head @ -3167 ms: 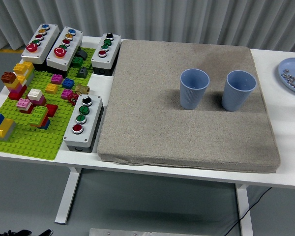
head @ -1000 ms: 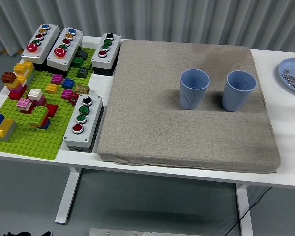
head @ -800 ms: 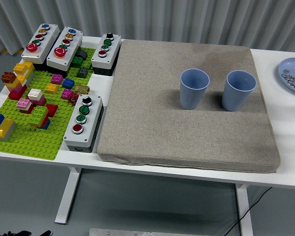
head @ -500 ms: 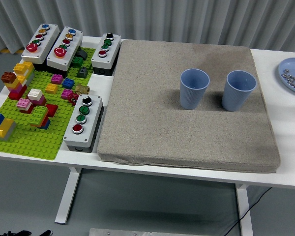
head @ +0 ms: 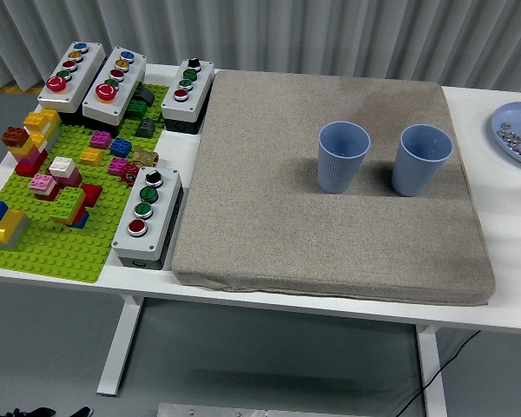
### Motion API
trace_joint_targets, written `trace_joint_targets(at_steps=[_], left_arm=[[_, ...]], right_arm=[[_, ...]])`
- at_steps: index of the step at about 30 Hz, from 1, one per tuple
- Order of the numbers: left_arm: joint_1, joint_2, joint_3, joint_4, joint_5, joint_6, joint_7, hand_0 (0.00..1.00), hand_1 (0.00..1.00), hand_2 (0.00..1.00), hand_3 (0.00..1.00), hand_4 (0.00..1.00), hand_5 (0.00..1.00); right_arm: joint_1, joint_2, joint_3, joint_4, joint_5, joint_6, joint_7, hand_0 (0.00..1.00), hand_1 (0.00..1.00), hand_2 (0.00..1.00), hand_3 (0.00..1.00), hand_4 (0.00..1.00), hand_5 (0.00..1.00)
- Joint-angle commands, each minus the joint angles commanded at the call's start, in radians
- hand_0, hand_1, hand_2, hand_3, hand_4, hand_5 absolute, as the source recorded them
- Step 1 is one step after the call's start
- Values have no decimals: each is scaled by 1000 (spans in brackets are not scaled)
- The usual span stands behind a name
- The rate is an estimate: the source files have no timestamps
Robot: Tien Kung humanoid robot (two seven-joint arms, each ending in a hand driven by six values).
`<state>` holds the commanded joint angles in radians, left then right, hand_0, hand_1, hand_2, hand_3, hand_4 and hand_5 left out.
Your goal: Pick cup pour cup place
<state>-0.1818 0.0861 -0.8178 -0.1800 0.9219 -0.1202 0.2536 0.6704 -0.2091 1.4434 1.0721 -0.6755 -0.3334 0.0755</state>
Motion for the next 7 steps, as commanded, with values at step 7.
trace_joint_targets(at_steps=[7], left_arm=[[0, 0, 0, 0, -1, 1, 0, 775, 757, 808, 647, 503, 965]], right_arm=[[0, 0, -1, 2, 0, 0, -2, 937, 817, 779, 769, 825, 816]])
